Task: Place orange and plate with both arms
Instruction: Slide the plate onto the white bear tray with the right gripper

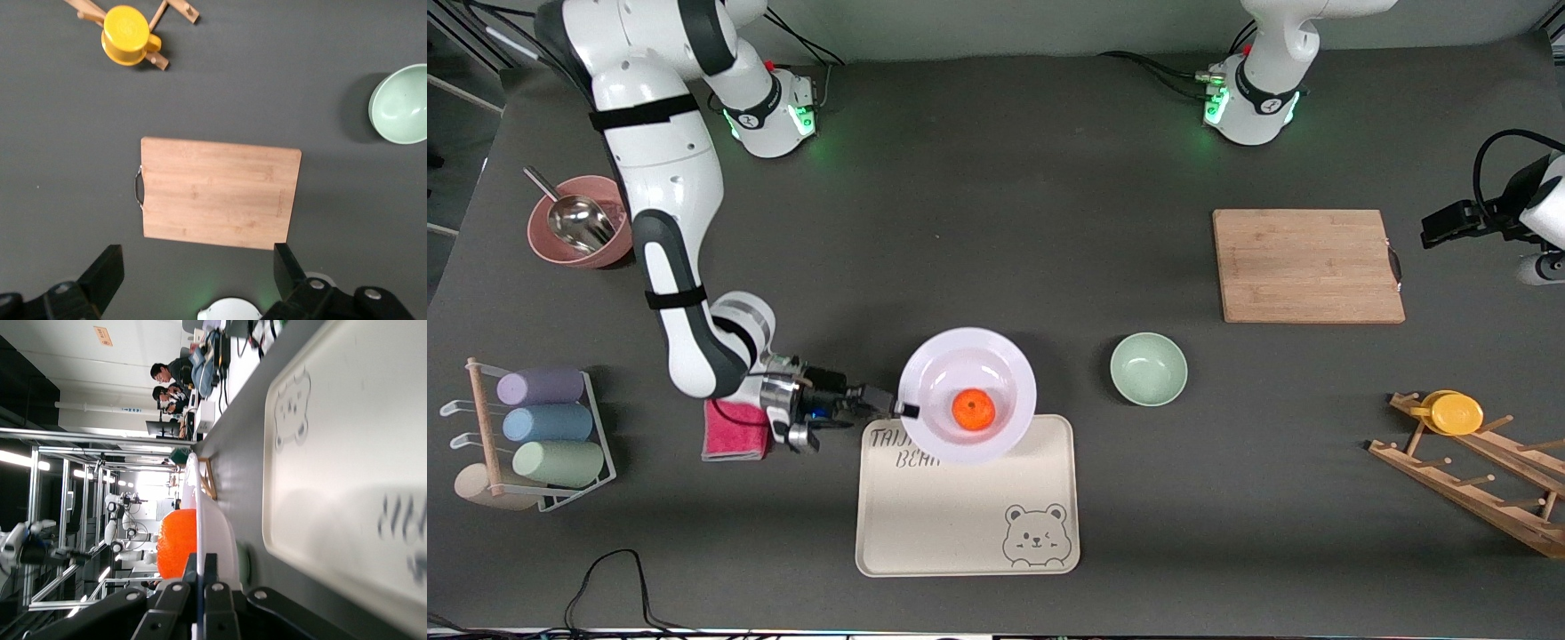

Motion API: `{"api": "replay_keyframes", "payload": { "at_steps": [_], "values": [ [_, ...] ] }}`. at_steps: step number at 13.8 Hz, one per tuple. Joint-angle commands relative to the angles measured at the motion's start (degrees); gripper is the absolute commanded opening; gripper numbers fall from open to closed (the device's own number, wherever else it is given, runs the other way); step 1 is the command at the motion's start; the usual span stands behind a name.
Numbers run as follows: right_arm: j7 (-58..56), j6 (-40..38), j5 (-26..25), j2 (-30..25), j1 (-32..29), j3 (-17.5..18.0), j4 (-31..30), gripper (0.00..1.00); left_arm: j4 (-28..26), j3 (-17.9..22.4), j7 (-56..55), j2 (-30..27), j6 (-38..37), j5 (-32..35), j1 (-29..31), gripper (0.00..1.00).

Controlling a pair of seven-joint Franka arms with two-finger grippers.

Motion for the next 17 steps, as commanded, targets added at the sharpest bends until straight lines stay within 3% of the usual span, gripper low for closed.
{"api": "replay_keyframes", "payload": {
  "at_steps": [1,6,15,16,17],
  "values": [
    [6.8,0.9,-1.2,10.2,0.3,-2.1,16.2,0.00,5.1,-0.1,0.8,-0.7,-6.3,0.8,0.2,1.00],
    [8.9,8.2,-1.3,15.0,0.2,-2.2,23.9,0.00,9.1,-0.3,0.9,-2.1,-12.6,0.5,0.1,1.00],
    [5.8,9.2,-1.2,18.1,0.3,-2.0,22.5,0.00,11.5,-0.4,1.7,-2.3,-17.7,-0.2,0.0,1.00],
    [4.8,9.2,-1.2,18.9,0.2,-2.0,22.5,0.05,11.6,-0.4,1.7,-2.3,-17.7,-0.2,-0.4,1.00],
    [4.8,9.2,-1.1,18.9,0.3,-1.9,22.5,0.26,11.6,-0.6,1.4,-2.4,-17.8,-0.2,-0.7,1.00]
  ]
}}
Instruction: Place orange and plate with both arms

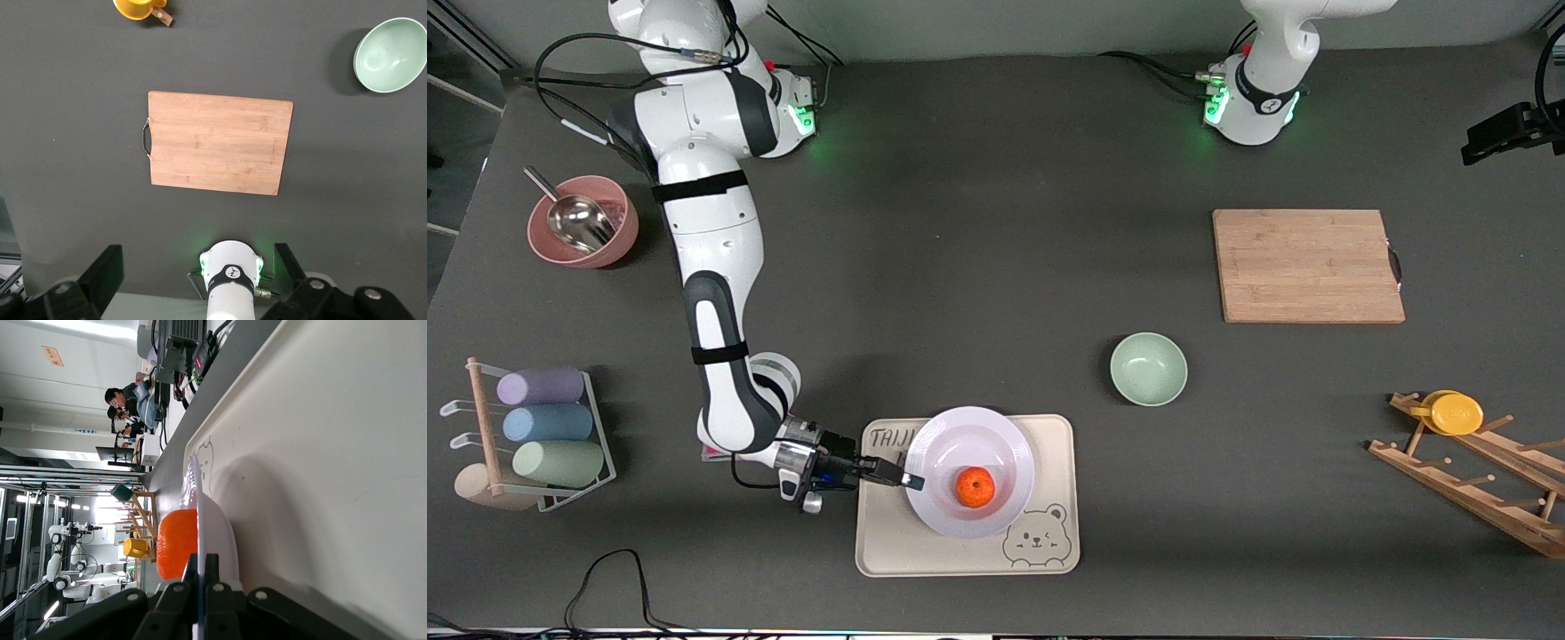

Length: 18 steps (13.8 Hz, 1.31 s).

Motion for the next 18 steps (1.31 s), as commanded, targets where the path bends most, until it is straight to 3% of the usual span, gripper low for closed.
{"api": "replay_keyframes", "payload": {
  "at_steps": [1,6,12,15,17,18],
  "values": [
    [-0.4,0.1,-0.7,1.3,0.2,-0.4,1.4,0.49,0.7,-1.4,-0.1,-0.2,-1.1,-0.1,-0.7,1.00],
    [0.7,0.1,-1.4,0.8,0.2,-0.4,1.4,0.58,-0.1,-2.1,0.0,1.6,0.4,-0.1,0.0,1.00],
    [11.6,0.4,-12.5,-2.1,-0.1,-0.5,1.8,0.60,-0.3,-2.0,0.4,1.2,-0.4,-0.1,0.1,1.00],
    [17.9,0.4,-23.8,-5.1,-0.6,-0.7,1.7,0.65,-0.3,-2.0,0.4,1.0,-0.7,-0.1,0.1,1.00],
    [20.1,0.2,-36.8,-8.5,-1.4,-0.8,1.4,0.80,-0.4,-2.0,0.4,1.0,0.1,-0.1,0.1,1.00],
    [20.1,0.0,-42.8,-10.2,-2.5,-0.8,0.7,0.82,-0.5,-2.0,0.4,0.9,0.3,-0.1,0.1,1.00]
  ]
}}
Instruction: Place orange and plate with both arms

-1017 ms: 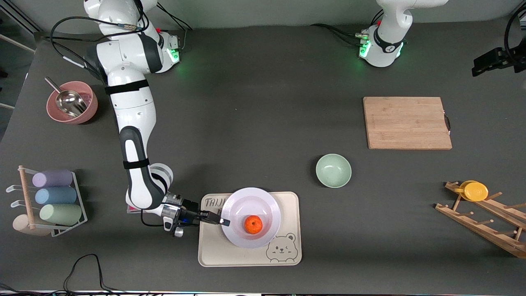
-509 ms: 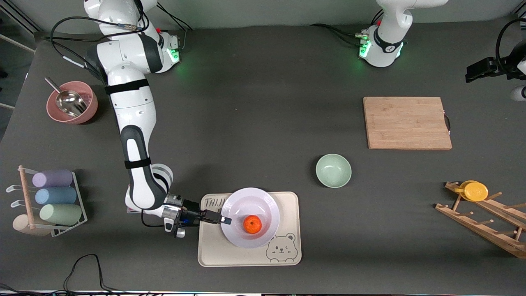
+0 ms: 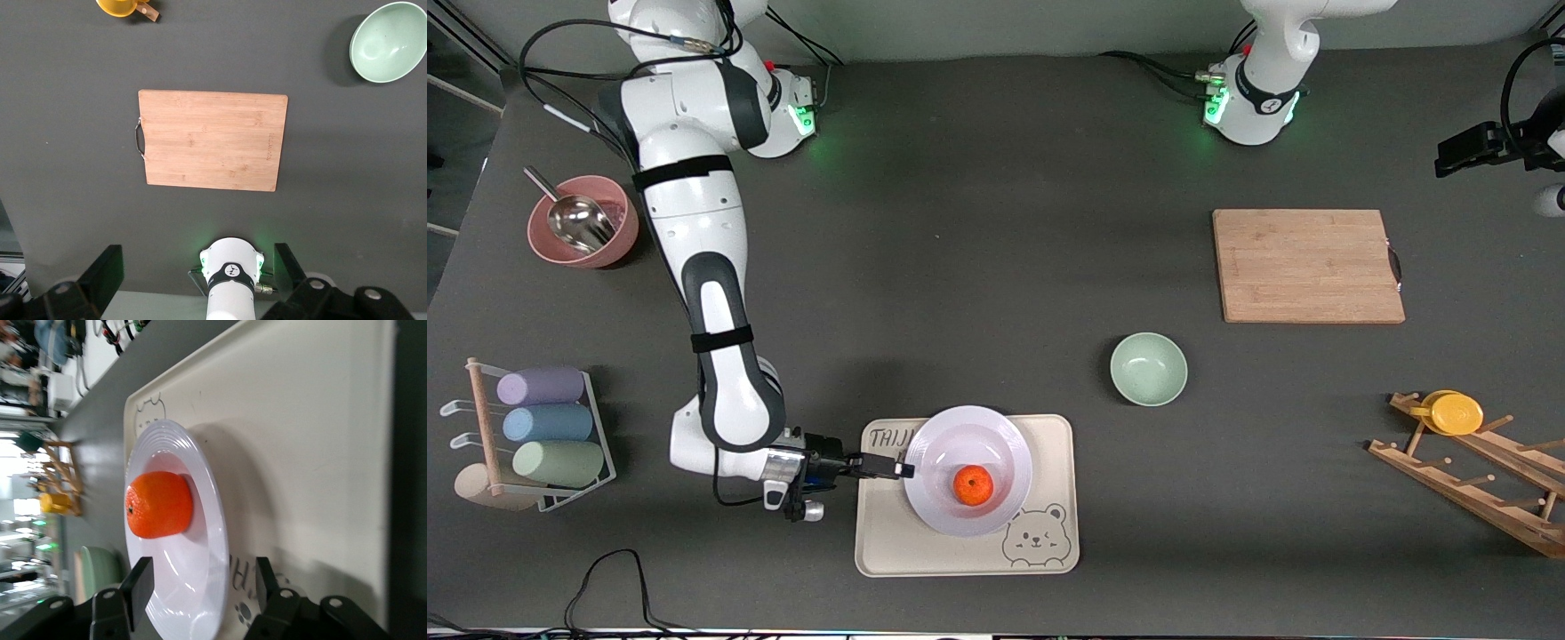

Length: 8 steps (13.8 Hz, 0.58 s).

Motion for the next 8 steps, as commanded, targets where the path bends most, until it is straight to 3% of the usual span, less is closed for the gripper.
{"api": "replay_keyframes", "payload": {
  "at_steps": [1,2,5,8],
  "values": [
    [2.1,-0.7,-13.4,-6.8,-1.8,0.0,-4.0,0.93,-1.0,0.1,0.4,-1.4,0.3,-0.1,0.1,1.00],
    [2.0,-2.1,-15.8,-9.3,-2.5,0.0,-6.1,1.00,-3.1,0.1,0.4,-2.8,1.8,-0.2,0.1,1.00],
    [2.4,-7.3,-26.6,-15.0,-5.5,-0.1,-8.7,1.00,-12.1,0.1,0.2,-8.0,9.4,-0.2,0.1,1.00],
    [4.5,-10.1,-38.1,-23.4,-8.0,-0.3,-12.9,1.00,-13.0,0.2,0.2,-8.0,10.3,-0.2,0.1,1.00]
  ]
}}
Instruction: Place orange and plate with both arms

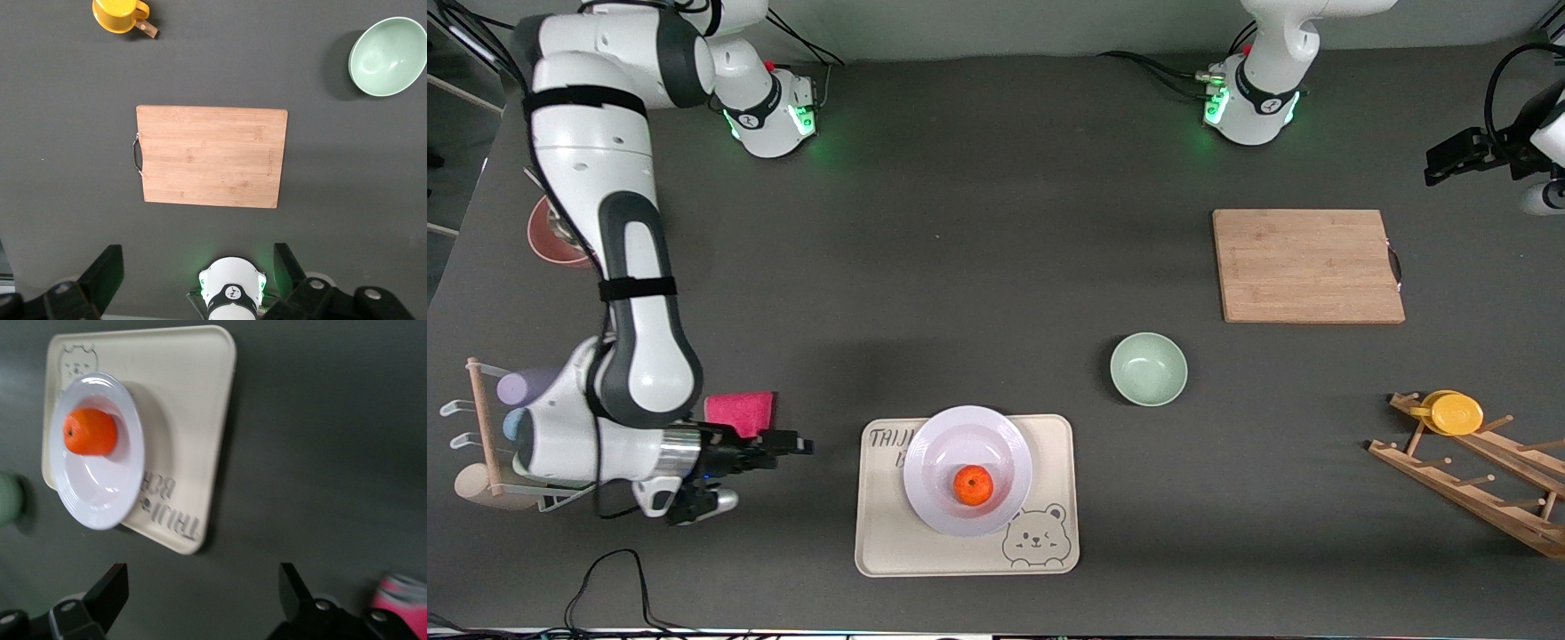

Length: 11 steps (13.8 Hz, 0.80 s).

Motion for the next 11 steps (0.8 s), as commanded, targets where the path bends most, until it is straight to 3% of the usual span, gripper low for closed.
{"api": "replay_keyframes", "payload": {
  "at_steps": [1,7,10,11],
  "values": [
    [4.6,-2.1,-9.0,-11.3,-2.0,0.3,-8.5,1.00,-3.1,0.1,0.2,-2.5,2.1,-0.2,0.1,1.00],
    [16.6,-10.8,-28.4,-29.0,-3.5,0.2,-15.2,1.00,-2.9,1.6,0.5,-2.3,4.7,-2.5,0.1,1.00],
    [21.6,-12.8,-32.1,-36.3,-3.7,1.1,-19.6,1.00,-2.8,2.0,0.8,-2.0,4.7,-2.7,0.1,1.00],
    [22.1,-12.8,-33.8,-38.2,-5.6,3.4,-20.7,1.00,-2.8,2.0,0.8,-1.9,4.7,-2.7,0.1,1.00]
  ]
}}
